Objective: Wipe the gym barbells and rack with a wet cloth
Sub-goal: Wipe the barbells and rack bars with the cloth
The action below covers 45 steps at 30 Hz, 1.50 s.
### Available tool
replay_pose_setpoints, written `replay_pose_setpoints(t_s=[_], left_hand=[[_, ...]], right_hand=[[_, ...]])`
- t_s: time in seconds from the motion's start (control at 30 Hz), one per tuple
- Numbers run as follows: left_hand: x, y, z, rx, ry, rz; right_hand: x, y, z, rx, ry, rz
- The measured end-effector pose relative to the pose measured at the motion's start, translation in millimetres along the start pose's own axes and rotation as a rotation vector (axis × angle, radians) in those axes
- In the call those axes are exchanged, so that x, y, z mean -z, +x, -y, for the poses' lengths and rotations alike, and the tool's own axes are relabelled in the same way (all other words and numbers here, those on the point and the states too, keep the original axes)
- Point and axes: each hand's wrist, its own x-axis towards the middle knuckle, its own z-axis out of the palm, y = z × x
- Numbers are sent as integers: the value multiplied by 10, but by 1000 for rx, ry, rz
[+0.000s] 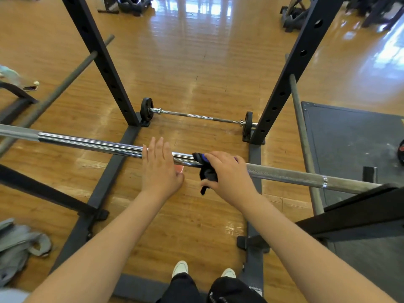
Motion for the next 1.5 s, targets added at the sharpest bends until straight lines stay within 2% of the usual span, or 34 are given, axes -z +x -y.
replay_pose_setpoints(t_s=[0.1,0.2,0.27,0.3,0.37,0.43,0.47,0.57,0.67,0.8,0.87,0.93,1.0,1.07,1.17,1.23,1.4,1.5], left_hand=[[-35,1,14,-11,-15,-23],[-80,7,40,-33,-38,-69],[-123,14,61,-42,-42,-90],[-145,17,68,-45,-46,-100],[-185,22,76,-55,-64,-129],[-208,28,75,-63,-71,-158],[-216,29,76,-65,-79,-162],[-257,41,97,-78,-95,-182],[-273,50,101,-86,-76,-194],[-250,37,103,-83,-74,-195],[-236,31,92,-84,-39,-174],[-182,25,88,-72,2,-132],[-117,21,65,-63,70,-77],[-48,22,-30,-148,127,-63],[-15,105,-331,-391,160,-95],[11,224,-516,-488,199,-118],[10,305,-626,-638,260,-148],[25,281,-653,-613,241,-77]], right_hand=[[-142,-33,30,2,41,-186],[-72,-2,-12,-9,347,-423],[101,78,-14,-141,593,-437],[156,137,-17,-197,621,-373],[159,256,-34,-235,426,-202],[77,329,16,-184,81,-167],[37,339,50,-171,-14,-174],[-77,312,124,-166,-69,-215],[-205,216,181,-51,-175,-202],[-287,125,183,111,-94,-280],[-203,71,130,127,-14,-311],[-54,-43,45,-18,63,-364],[97,-172,-74,-260,135,-400],[112,-251,-149,-430,168,-413],[-58,-223,-51,-355,-11,-404],[-188,-224,-12,-322,-93,-415],[-220,-407,-232,-185,-132,-417],[-250,-480,-272,-240,-140,-470]])
